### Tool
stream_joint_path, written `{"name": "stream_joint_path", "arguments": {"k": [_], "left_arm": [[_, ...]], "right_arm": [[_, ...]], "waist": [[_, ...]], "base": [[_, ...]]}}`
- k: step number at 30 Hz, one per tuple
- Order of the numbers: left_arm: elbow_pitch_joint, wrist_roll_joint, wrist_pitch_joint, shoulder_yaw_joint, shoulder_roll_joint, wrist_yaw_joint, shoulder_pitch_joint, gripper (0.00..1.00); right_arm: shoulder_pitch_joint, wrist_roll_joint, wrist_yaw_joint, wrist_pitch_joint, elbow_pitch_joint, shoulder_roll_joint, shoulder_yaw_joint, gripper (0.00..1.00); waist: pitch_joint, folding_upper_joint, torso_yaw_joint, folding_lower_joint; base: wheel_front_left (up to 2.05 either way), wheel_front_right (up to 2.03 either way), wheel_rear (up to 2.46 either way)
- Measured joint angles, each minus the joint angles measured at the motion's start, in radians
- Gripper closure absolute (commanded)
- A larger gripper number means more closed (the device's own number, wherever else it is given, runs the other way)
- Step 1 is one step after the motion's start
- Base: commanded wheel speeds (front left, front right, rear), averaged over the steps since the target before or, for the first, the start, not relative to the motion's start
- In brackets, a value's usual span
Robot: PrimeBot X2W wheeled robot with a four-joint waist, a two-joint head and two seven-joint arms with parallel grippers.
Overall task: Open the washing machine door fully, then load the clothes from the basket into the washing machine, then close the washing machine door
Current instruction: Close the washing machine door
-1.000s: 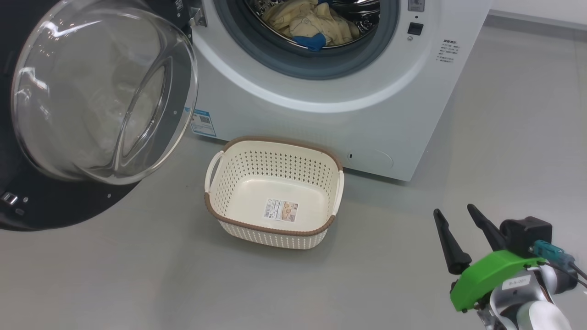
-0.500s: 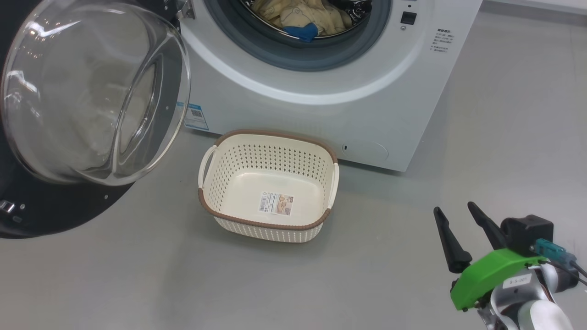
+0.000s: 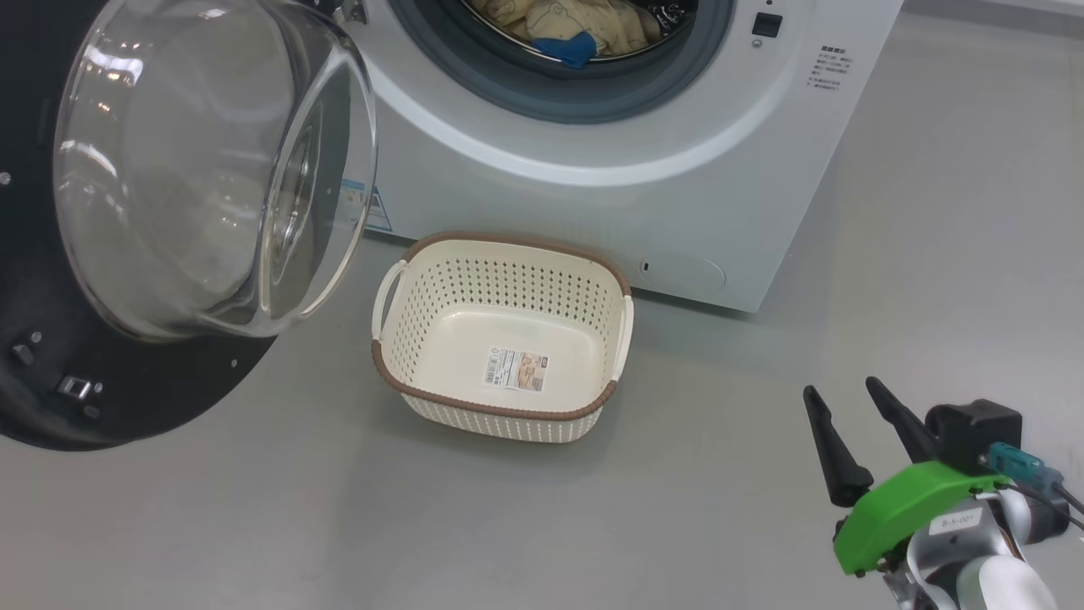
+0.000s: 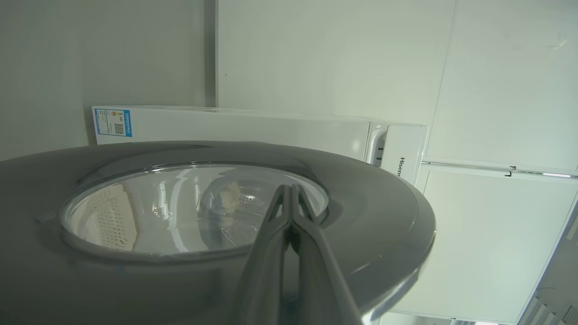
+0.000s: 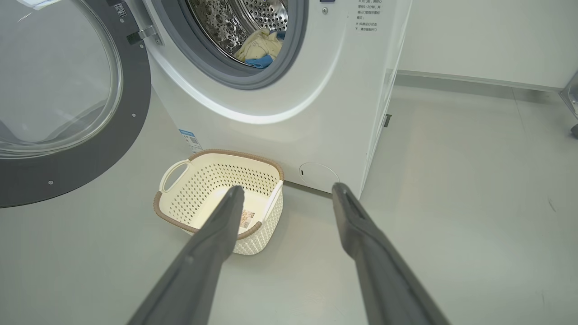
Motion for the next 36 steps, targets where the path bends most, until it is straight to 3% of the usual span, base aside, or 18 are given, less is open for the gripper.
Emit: {"name": "stream_joint_path", "arguments": {"k": [10, 16, 27, 36], "left_arm": [[-0.099, -0.041, 0.199, -0.021, -0.043, -0.003, 0.04, 1.0], [-0.194, -0.094, 0.303, -0.031, -0.106, 0.003, 0.078, 1.0], [-0.41, -0.133, 0.367, -0.05, -0.2, 0.06, 0.163, 1.0], [-0.551, -0.144, 0.363, -0.066, -0.278, 0.099, 0.203, 1.0]], "right_arm": [[0.0, 0.002, 0.0, -0.009, 0.018, 0.0, -0.005, 0.0], [0.0, 0.005, 0.0, -0.018, 0.029, 0.0, -0.006, 0.0], [0.0, 0.012, 0.0, -0.019, 0.042, 0.0, 0.0, 0.0], [0.0, 0.02, 0.0, -0.028, 0.046, 0.0, 0.016, 0.0]], "waist": [[-0.007, 0.0, 0.015, 0.0], [-0.011, 0.0, 0.017, 0.0], [-0.016, 0.0, 0.001, 0.0], [-0.024, 0.0, -0.055, 0.0]], "base": [[0.0, 0.0, 0.0], [0.0, 0.0, 0.0], [0.0, 0.0, 0.0], [0.0, 0.0, 0.0]]}}
